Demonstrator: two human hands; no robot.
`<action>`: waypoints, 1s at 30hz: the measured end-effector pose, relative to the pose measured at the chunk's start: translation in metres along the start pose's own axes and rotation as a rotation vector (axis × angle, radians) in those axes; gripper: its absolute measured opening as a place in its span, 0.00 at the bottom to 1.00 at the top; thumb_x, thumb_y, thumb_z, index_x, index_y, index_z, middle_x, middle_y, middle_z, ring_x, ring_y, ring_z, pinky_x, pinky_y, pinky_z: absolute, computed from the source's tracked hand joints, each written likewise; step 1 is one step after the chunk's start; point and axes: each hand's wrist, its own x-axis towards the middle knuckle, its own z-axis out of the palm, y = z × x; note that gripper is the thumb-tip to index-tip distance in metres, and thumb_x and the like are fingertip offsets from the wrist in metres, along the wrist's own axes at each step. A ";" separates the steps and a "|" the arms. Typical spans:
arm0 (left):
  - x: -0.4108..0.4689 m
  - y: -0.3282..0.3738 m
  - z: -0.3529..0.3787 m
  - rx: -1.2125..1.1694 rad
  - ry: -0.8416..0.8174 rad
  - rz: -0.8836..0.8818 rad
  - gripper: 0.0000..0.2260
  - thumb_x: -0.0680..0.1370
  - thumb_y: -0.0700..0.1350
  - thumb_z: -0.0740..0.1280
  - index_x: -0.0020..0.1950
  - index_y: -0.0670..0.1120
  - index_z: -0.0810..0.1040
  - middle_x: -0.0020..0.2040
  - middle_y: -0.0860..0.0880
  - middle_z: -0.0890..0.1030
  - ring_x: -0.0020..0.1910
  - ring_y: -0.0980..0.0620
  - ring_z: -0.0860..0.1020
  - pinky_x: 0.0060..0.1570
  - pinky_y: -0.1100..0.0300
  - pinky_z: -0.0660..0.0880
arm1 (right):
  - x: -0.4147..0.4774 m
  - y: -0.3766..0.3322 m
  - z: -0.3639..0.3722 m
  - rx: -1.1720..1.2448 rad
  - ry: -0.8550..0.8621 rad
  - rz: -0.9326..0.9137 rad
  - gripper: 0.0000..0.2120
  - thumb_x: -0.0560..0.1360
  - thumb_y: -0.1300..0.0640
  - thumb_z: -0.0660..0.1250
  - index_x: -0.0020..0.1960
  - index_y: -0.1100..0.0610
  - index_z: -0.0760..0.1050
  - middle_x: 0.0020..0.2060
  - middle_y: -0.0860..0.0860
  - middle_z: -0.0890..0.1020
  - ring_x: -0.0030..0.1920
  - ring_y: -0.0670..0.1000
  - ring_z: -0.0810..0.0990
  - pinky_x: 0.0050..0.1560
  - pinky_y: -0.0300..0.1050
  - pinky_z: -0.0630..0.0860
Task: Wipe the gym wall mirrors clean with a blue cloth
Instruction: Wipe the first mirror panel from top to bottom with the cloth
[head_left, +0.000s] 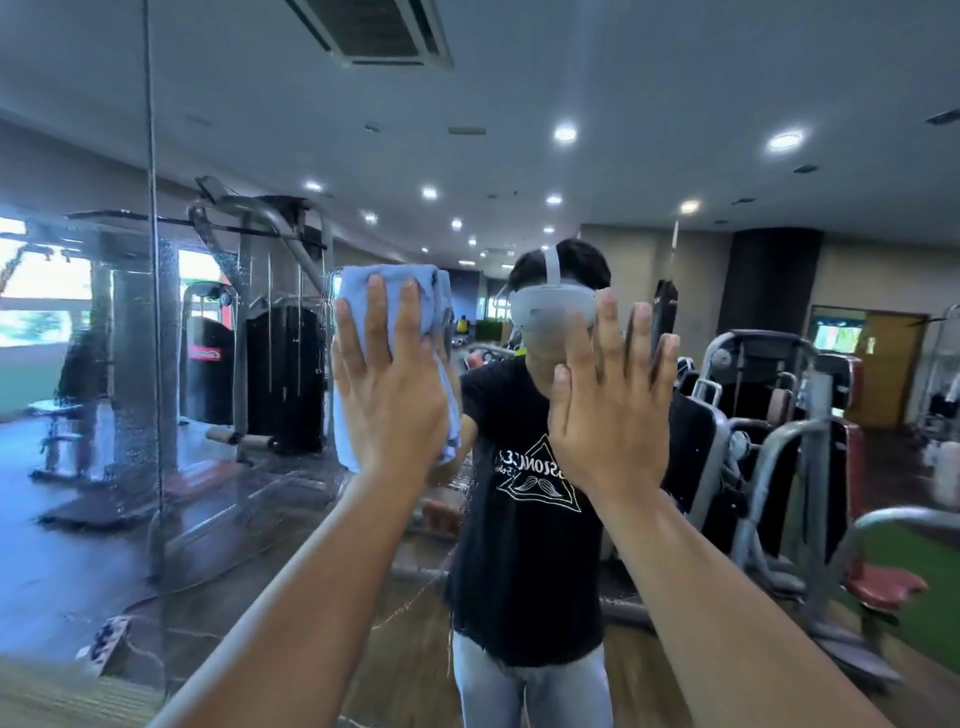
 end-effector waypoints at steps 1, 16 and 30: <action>0.005 0.010 -0.001 -0.006 -0.014 -0.021 0.27 0.82 0.51 0.47 0.81 0.50 0.55 0.82 0.46 0.53 0.80 0.39 0.47 0.78 0.40 0.54 | 0.000 0.000 0.001 0.003 0.002 0.000 0.28 0.85 0.50 0.49 0.84 0.55 0.55 0.83 0.57 0.54 0.83 0.61 0.48 0.81 0.62 0.40; -0.114 0.002 0.029 -0.012 -0.026 0.420 0.31 0.79 0.40 0.68 0.80 0.50 0.59 0.81 0.47 0.56 0.81 0.37 0.51 0.78 0.41 0.53 | -0.003 0.005 0.003 0.044 0.010 -0.017 0.27 0.86 0.49 0.47 0.84 0.53 0.50 0.83 0.56 0.53 0.82 0.62 0.49 0.81 0.64 0.45; 0.044 0.062 0.007 -0.148 0.013 0.261 0.28 0.83 0.41 0.61 0.82 0.51 0.57 0.83 0.48 0.54 0.81 0.39 0.47 0.78 0.40 0.52 | -0.002 0.004 0.003 0.036 0.044 -0.010 0.26 0.87 0.49 0.46 0.84 0.53 0.54 0.83 0.56 0.57 0.82 0.62 0.53 0.81 0.63 0.47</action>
